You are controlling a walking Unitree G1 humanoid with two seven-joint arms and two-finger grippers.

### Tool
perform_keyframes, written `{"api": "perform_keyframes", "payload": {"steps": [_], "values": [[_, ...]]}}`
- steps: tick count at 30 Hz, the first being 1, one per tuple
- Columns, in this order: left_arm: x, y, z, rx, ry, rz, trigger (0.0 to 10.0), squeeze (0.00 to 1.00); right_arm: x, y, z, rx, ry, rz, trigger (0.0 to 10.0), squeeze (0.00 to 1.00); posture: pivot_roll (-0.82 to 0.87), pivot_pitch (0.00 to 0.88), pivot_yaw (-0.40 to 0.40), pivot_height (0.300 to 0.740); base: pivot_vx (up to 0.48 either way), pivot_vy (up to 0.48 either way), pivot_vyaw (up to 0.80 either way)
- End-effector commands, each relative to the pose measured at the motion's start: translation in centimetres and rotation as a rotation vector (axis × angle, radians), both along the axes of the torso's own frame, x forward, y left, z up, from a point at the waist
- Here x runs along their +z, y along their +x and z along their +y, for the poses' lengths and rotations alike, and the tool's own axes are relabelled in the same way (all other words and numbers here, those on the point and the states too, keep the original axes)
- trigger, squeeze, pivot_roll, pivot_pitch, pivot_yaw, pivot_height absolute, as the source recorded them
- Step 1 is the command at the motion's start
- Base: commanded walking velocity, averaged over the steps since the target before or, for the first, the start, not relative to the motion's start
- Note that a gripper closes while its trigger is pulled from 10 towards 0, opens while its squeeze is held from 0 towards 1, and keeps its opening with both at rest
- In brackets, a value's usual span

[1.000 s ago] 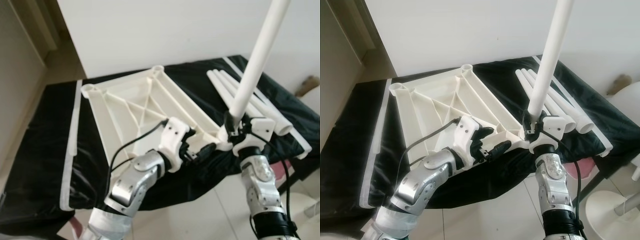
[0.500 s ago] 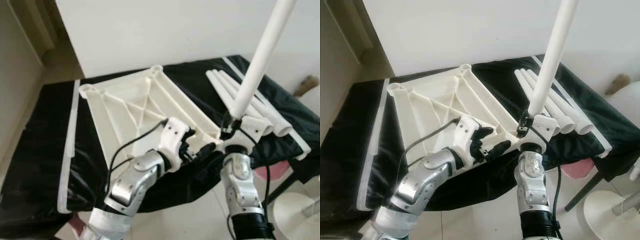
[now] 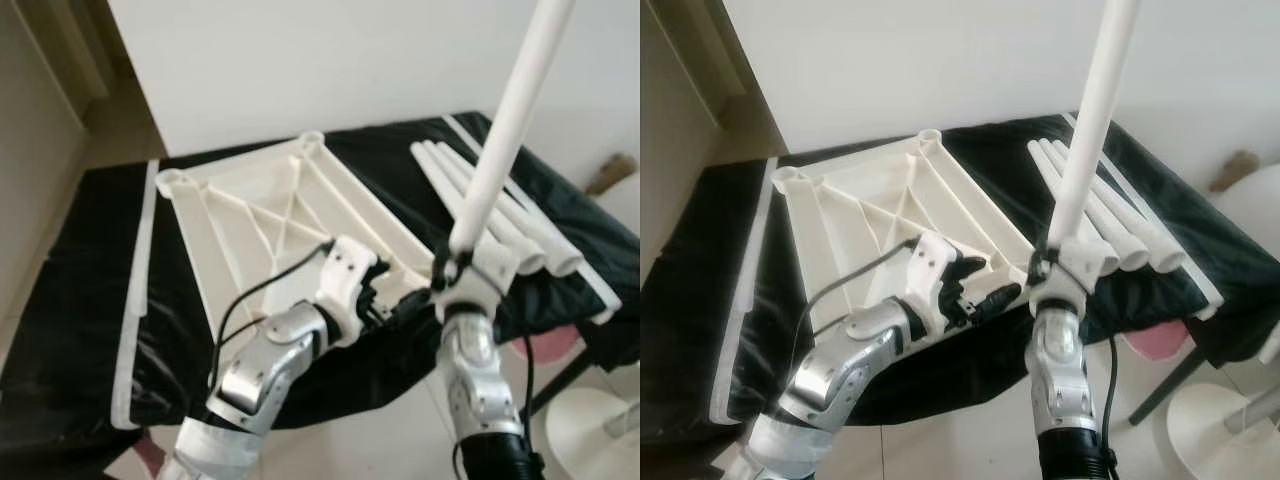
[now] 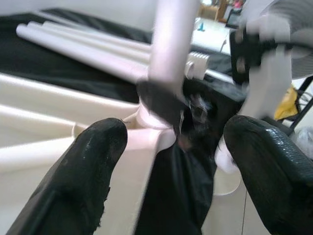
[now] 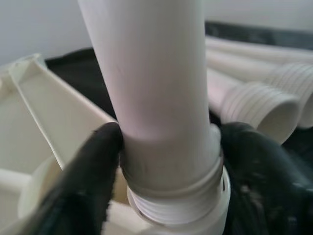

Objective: Building children table

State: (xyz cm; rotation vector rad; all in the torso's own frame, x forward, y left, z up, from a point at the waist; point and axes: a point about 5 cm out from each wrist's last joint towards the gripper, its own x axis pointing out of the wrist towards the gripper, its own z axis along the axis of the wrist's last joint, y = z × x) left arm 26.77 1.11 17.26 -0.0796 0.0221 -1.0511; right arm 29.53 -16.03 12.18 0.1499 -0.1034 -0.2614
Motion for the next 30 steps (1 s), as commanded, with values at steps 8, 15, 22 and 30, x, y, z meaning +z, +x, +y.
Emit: {"api": "perform_keyframes", "payload": {"steps": [8, 15, 22, 30], "values": [[0.3, -0.3, -0.2, -0.021, -0.005, -0.004, 10.0, 0.0, 2.1, 2.0, -2.1, 0.164, -0.1, -0.07, 10.0, 0.0, 0.0, 0.0, 0.066, 0.74, 0.0, 0.0, 0.0], [0.4, -0.3, -0.5, -0.031, -0.007, -0.003, 10.0, 0.0, 3.7, 4.5, -3.5, 0.363, -0.238, -0.051, 10.0, 0.0, 0.0, 0.0, 0.067, 0.74, 0.0, 0.0, 0.0], [0.3, -0.5, -0.8, -0.051, 0.006, -0.014, 10.0, 0.0, 3.5, 5.8, -3.6, 0.569, -0.36, 0.014, 3.6, 0.0, 0.01, 0.0, 0.054, 0.74, 0.0, 0.0, 0.0], [0.3, -0.5, -0.6, -0.03, 0.003, -0.017, 10.0, 0.0, 1.6, 5.7, -5.3, 0.603, -0.327, 0.102, 0.0, 0.0, 0.02, 0.0, 0.038, 0.74, 0.0, 0.0, 0.0]]}}
